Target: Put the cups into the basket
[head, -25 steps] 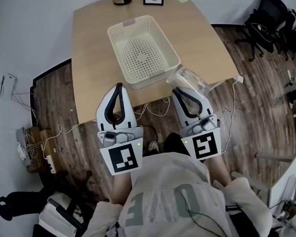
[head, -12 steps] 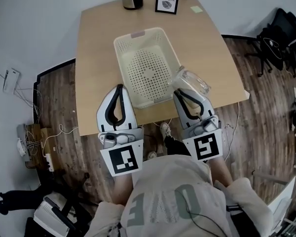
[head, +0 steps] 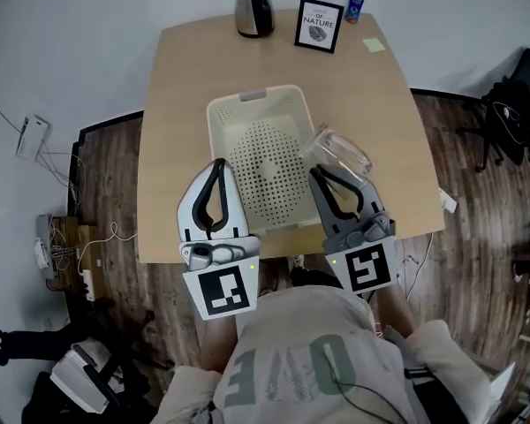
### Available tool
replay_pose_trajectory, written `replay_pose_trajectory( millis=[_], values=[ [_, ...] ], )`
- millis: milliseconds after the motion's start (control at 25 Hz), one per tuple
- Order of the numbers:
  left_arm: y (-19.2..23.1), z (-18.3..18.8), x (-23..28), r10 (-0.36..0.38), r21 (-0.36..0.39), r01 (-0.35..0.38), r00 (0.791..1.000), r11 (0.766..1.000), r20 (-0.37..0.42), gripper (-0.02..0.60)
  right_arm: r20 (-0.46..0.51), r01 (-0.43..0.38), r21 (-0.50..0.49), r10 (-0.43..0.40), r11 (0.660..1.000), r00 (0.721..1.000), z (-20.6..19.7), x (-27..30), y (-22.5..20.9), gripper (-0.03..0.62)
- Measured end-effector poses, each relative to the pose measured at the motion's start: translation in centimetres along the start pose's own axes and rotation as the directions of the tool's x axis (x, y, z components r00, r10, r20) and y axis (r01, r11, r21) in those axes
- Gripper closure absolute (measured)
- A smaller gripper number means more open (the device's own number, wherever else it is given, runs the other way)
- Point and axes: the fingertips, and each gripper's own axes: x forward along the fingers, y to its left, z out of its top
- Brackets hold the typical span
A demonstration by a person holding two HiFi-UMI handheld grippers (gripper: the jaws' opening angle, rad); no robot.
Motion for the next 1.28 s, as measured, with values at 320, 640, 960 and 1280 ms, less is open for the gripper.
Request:
replay_pose_trajectory(
  millis=[320, 640, 960, 1280],
  values=[
    [-0.9, -0.8, 3.3, 0.039, 0.042, -0.037, 0.998, 0.998, -0.045, 0.574, -0.001, -0.063, -0.002, 0.063, 0.998, 0.998, -2.1, 2.3, -2.7, 0.571],
    [2.1, -1.7, 5.2, 0.05, 0.064, -0.048, 0.998, 0.997, -0.029, 0.574, -0.04, -0.065, -0.033, 0.063, 0.997, 0.997, -2.9, 4.5, -2.4, 0.571],
    [5.0, -0.8, 6.0, 0.025, 0.019, -0.026, 0.999, 0.999, 0.028, 0.574, -0.079, -0.053, -0.087, 0.046, 0.995, 0.996, -1.6, 6.0, -1.3, 0.571],
    [6.9, -1.8, 6.0, 0.015, -0.009, -0.015, 0.999, 1.0, 0.029, 0.574, -0.19, -0.13, -0.185, 0.095, 0.974, 0.977, -2.7, 9.0, 1.5, 0.571]
  ],
)
